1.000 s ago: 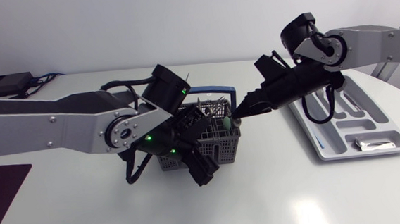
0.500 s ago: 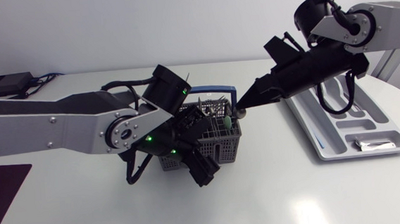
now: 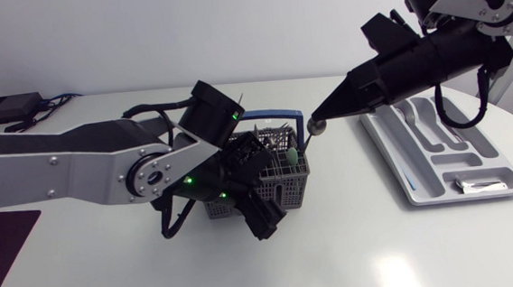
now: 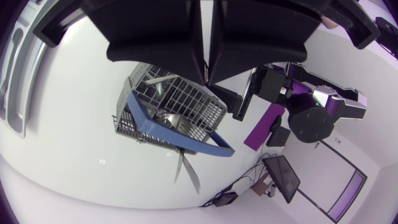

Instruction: Sort the cutlery from the basket into the organizer compartments.

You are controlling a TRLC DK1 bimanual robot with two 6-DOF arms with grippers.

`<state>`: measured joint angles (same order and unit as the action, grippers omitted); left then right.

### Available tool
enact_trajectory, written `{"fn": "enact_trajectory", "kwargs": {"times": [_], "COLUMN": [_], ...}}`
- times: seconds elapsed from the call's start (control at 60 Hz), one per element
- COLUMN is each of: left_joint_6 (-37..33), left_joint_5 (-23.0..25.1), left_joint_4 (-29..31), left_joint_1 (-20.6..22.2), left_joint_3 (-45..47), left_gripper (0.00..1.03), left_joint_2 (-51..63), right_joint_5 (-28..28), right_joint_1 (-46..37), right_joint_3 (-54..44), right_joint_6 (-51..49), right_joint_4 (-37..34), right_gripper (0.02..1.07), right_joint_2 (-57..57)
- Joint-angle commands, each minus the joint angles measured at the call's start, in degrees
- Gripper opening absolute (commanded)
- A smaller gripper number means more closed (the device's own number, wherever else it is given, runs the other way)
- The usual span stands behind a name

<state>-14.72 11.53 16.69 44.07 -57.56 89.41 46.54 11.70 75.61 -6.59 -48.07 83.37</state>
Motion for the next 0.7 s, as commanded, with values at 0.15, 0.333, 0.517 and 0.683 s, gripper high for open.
{"fn": "enact_trajectory", "kwargs": {"times": [0.15, 0.333, 0.517, 0.683], "left_joint_6": [1.9, 3.6, 4.6, 6.5], "left_joint_5": [-1.1, -7.8, -12.7, -17.2], "left_joint_4": [-2.7, -3.6, -3.8, -4.4], "left_joint_1": [0.2, 1.1, 1.5, 1.9], "left_joint_3": [3.2, 3.7, 3.5, 2.9], "left_gripper": [0.95, 0.95, 0.96, 0.96], "left_joint_2": [-2.4, -1.6, -1.6, -0.5], "right_joint_5": [1.7, 2.9, 3.7, 3.8], "right_joint_1": [-0.7, -1.7, -2.8, -3.5], "right_joint_3": [2.2, 2.9, 3.0, 2.1], "right_joint_6": [0.5, 0.5, -0.3, -1.1], "right_joint_4": [-2.3, -3.9, -5.6, -6.8], "right_gripper": [0.08, 0.08, 0.08, 0.08], "right_joint_2": [-3.4, -5.0, -6.4, -7.9]}}
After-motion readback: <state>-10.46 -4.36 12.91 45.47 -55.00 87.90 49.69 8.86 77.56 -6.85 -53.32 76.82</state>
